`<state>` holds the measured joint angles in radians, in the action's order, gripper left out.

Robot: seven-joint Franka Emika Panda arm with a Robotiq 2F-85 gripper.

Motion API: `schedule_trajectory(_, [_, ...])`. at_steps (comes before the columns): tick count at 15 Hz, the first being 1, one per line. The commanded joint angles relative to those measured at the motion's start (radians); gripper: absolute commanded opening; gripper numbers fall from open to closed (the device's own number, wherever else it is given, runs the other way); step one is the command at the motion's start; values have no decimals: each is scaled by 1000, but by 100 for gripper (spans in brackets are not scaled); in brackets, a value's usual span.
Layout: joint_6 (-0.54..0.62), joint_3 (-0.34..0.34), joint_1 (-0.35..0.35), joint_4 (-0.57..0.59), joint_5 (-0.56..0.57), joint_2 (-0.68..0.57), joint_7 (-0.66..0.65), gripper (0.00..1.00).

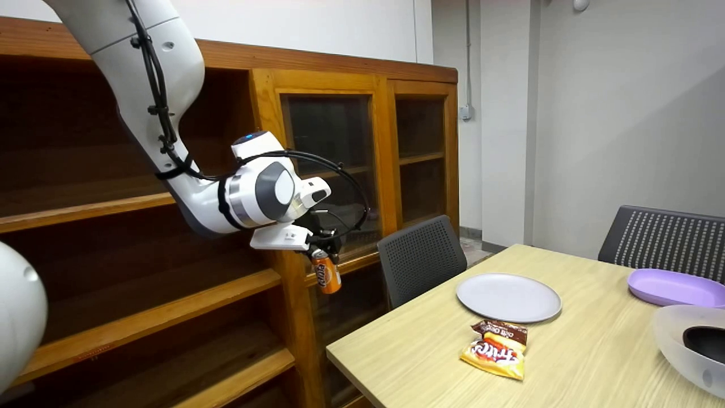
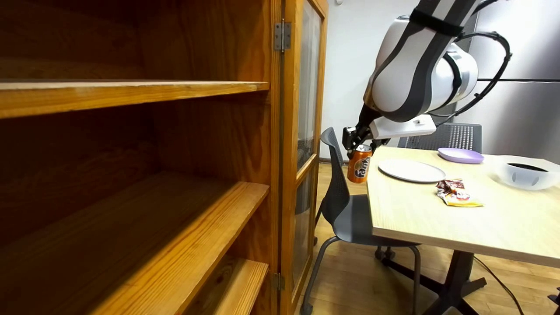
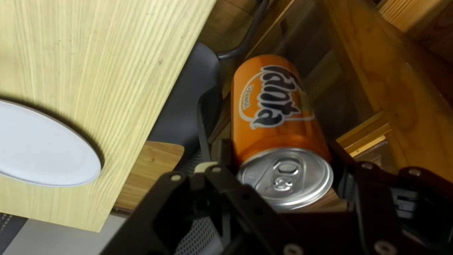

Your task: Put the orange can on the second shelf from the top

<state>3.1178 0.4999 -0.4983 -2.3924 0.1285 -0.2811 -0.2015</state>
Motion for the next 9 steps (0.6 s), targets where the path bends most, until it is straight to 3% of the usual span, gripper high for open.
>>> schedule_trajectory(1, [-67, -28, -19, 38, 15, 24, 25, 38])
schedule_trajectory(9, [-128, -114, -31, 100, 8, 11, 60, 38])
